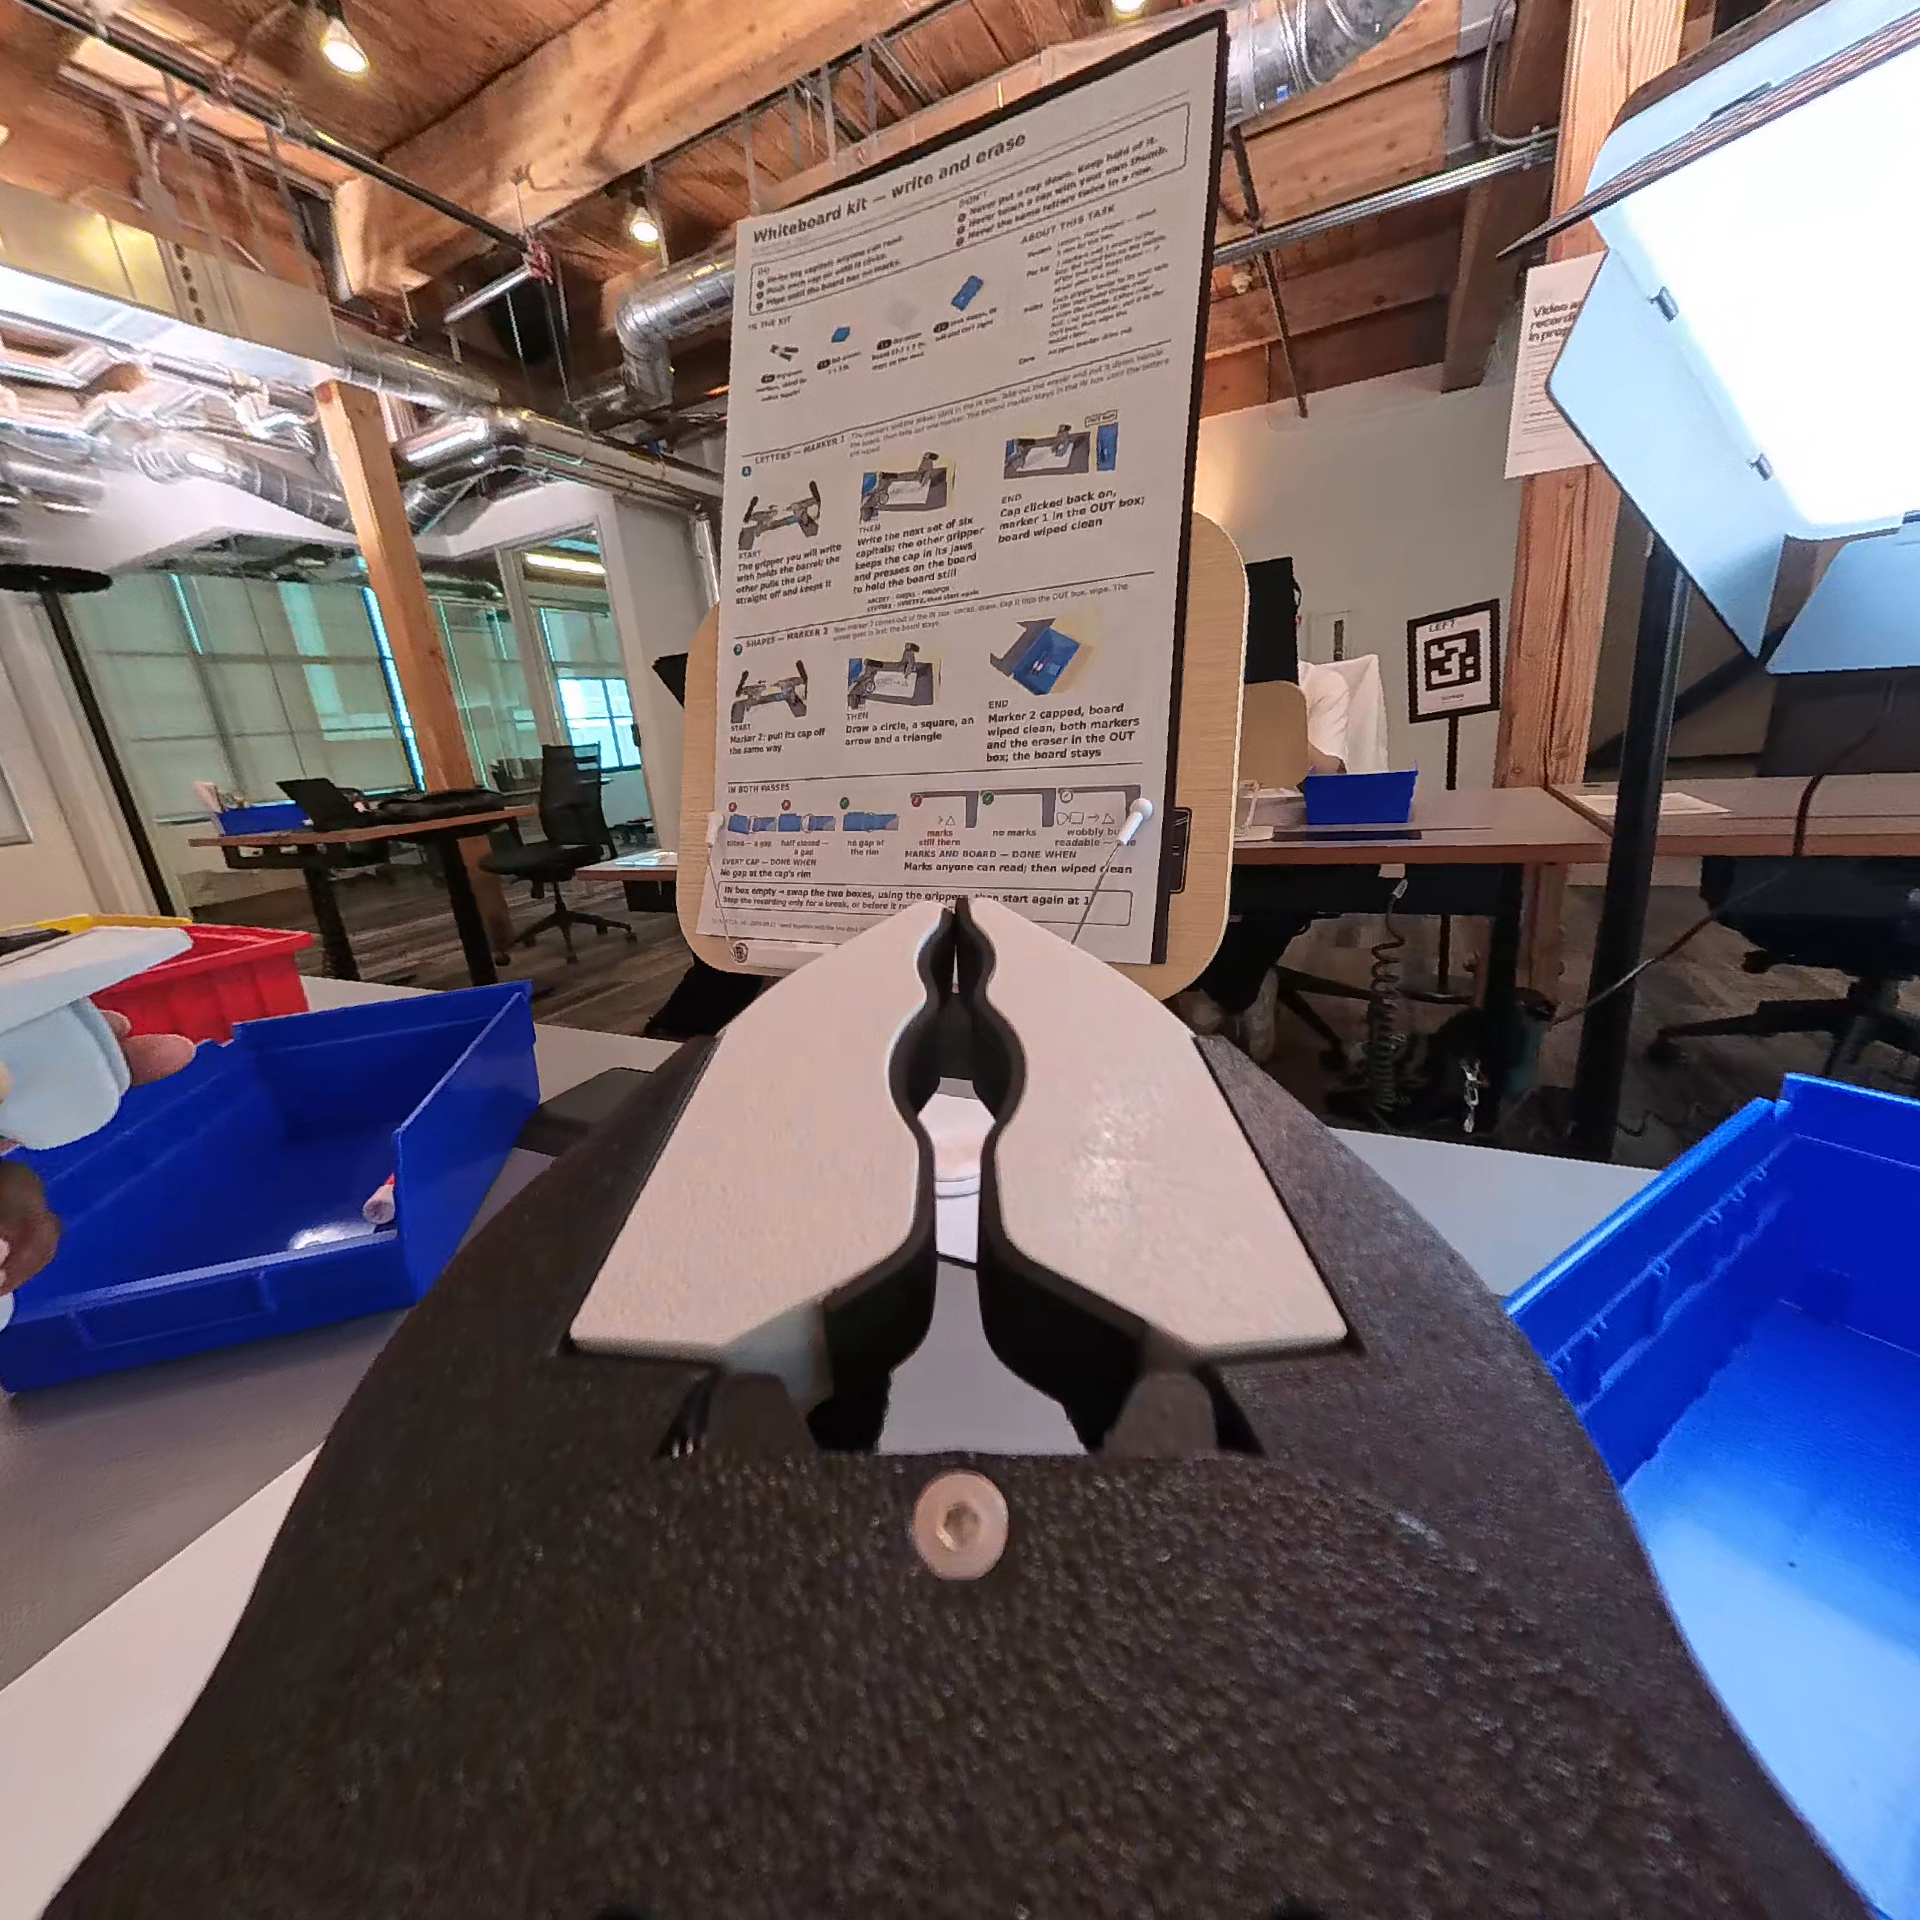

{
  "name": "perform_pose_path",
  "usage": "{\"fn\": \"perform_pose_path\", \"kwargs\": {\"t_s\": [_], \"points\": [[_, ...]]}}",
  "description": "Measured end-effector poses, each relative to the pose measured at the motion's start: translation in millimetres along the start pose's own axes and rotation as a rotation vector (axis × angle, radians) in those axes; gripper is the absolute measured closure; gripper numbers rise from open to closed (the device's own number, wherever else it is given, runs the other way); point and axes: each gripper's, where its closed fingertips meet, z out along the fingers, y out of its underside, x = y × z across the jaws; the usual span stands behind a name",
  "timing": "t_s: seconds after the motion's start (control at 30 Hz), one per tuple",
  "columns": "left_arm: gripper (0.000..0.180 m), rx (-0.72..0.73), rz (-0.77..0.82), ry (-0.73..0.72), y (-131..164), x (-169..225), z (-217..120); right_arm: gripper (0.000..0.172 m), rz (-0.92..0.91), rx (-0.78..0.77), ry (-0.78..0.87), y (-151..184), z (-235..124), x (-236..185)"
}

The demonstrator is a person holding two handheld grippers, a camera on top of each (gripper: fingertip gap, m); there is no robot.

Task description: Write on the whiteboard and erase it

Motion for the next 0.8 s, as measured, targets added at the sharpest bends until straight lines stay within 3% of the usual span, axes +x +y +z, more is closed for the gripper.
{"fn": "perform_pose_path", "kwargs": {"t_s": [0.37,0.8], "points": [[0.180,0.005,-0.007,-0.001,-1.2,-4.8,-1.3,0.172,0.000,0.024,-0.048,-3.8,0.5,-6.0],[0.180,-0.002,0.001,0.016,2.6,0.0,-1.6,0.172,-0.015,0.077,-0.275,-18.9,-10.4,-36.3]]}}
